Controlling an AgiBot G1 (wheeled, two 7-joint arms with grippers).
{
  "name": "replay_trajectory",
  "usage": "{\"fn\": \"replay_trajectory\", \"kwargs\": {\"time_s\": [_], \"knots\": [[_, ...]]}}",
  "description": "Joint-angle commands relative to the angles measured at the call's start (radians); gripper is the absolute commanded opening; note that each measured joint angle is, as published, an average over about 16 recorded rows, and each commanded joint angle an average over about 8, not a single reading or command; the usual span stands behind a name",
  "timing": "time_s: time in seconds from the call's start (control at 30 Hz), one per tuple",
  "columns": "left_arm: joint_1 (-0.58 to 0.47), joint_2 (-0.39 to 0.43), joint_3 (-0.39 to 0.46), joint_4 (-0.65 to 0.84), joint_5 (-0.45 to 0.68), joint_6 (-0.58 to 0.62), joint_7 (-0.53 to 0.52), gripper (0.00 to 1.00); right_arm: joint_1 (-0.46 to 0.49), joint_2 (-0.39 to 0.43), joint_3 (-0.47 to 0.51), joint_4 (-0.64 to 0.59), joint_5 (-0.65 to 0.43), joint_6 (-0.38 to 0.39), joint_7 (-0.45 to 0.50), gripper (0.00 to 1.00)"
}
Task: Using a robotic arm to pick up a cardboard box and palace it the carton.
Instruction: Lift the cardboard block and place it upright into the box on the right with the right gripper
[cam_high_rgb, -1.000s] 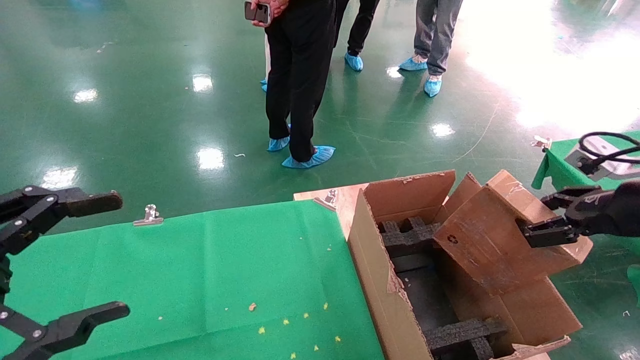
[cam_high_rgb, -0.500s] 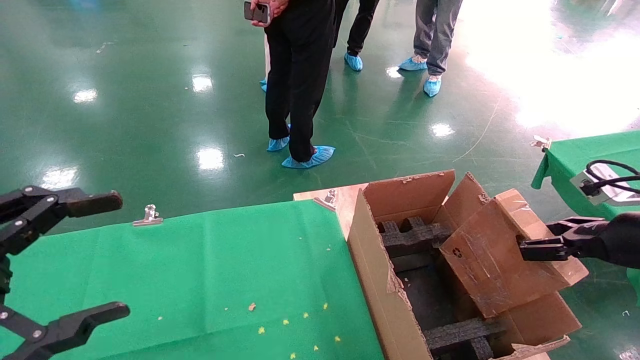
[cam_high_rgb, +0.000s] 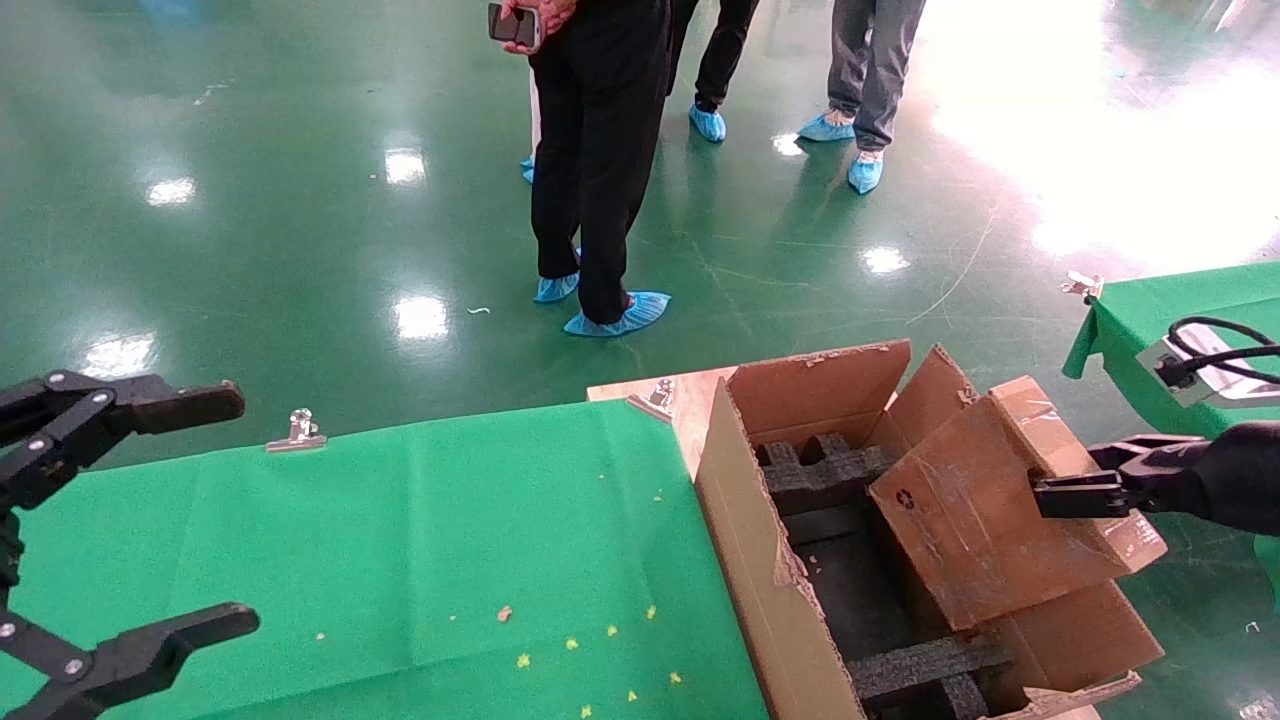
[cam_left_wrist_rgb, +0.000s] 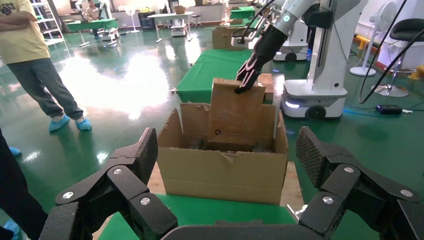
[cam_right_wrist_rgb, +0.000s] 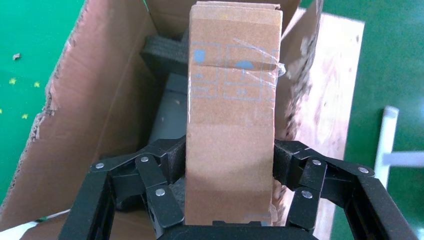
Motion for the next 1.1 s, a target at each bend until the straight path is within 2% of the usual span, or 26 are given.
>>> {"fn": "replay_trajectory", "kwargs": {"time_s": [0.03,0.57,1.1], "knots": [[0.0,0.0,0.0,0.0,0.0,0.0,0.0,1.0,-0.006,-0.007,-0.005,-0.007,0.001,0.009,0.019,0.0],[0.0,0.0,0.0,0.0,0.0,0.0,0.0,1.0,-0.062,-0.107,-0.072,0.001,-0.147,0.14,0.305,0.0],[0.0,0.0,0.0,0.0,0.0,0.0,0.0,1.0,-0.166,-0.175,-0.129,0.043,-0.213,0.337,0.449,0.0]]}}
